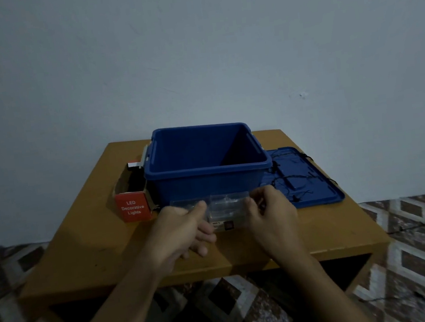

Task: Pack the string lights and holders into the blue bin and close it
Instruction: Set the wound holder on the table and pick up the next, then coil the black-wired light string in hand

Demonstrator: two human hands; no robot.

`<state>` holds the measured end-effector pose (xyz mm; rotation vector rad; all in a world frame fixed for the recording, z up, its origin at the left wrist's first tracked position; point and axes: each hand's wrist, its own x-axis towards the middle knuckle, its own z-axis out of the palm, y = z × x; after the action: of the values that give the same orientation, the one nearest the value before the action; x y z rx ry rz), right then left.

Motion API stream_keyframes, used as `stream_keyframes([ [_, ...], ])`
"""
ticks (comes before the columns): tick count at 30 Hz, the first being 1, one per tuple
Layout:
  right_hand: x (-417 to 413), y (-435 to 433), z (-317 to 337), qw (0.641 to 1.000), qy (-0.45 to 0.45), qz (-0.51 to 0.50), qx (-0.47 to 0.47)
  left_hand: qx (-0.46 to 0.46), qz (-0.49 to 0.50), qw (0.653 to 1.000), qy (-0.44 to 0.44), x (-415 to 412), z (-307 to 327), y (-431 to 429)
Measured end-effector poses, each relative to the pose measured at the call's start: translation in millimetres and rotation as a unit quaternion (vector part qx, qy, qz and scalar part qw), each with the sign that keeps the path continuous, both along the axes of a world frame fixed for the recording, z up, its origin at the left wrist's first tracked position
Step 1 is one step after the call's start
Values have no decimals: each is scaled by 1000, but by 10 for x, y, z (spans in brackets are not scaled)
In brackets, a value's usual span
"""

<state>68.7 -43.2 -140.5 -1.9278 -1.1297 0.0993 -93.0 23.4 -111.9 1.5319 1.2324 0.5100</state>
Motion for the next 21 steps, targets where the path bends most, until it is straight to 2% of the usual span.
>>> stream_keyframes([
  [4,-170,16,108,998,-57,29,27,64,28,998,-2,-318,158,89],
  [7,-407,136,217,992,-85,85,35,138,91,986,-2,-608,299,232],
  [12,-905,465,400,973,-62,220,-20,218,158,963,-10,-971,390,689],
  [16,-1329,780,505,950,-53,276,-138,209,137,966,74,-996,255,1204],
  [21,-1509,1061,527,937,-65,267,-216,129,84,983,96,-934,160,1543],
])
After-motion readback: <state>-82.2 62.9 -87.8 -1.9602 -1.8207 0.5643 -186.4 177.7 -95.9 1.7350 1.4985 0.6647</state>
